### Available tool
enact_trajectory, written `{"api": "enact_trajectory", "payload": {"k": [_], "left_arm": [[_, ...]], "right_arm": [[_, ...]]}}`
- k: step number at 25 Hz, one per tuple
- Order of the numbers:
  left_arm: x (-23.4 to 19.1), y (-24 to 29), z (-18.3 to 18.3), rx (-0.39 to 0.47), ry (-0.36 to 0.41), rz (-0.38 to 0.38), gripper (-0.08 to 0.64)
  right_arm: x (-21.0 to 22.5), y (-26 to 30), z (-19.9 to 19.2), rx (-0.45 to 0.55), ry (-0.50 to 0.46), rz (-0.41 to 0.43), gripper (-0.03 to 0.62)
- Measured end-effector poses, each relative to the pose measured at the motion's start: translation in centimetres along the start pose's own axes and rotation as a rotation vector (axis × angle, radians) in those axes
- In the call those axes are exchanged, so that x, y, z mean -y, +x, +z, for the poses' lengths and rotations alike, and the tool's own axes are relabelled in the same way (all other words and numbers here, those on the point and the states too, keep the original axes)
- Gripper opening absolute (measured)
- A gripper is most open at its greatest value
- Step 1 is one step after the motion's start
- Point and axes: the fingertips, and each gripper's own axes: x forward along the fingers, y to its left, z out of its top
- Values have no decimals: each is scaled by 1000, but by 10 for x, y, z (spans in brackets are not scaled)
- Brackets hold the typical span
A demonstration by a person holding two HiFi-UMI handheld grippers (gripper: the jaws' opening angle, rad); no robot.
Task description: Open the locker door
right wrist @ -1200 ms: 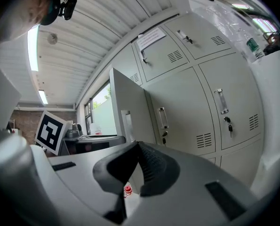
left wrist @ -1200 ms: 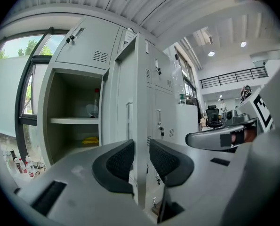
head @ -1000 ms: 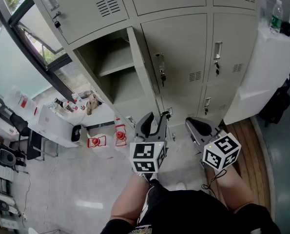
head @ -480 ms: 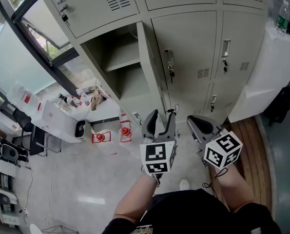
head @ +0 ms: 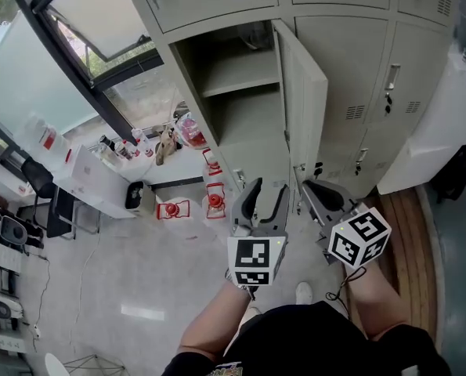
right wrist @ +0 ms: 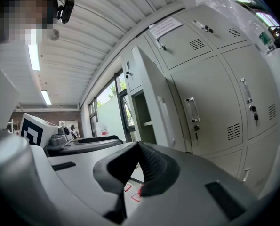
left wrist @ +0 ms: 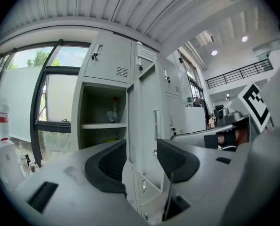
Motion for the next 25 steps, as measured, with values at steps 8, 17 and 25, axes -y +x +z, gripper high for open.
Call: {"api": "enact_trajectory", "payload": {"k": [8, 17, 25], "left_arm": [[-51, -51, -5, 11, -27, -1, 195], [-85, -109, -12, 6, -41, -34, 126], [-95, -150, -36, -36, -73, -93, 23]], "right_arm": [[-57, 24, -5, -10, -40, -12, 54], [-116, 39, -18, -21, -58, -23, 54], [-159, 42, -41, -43, -57, -46, 54]]}}
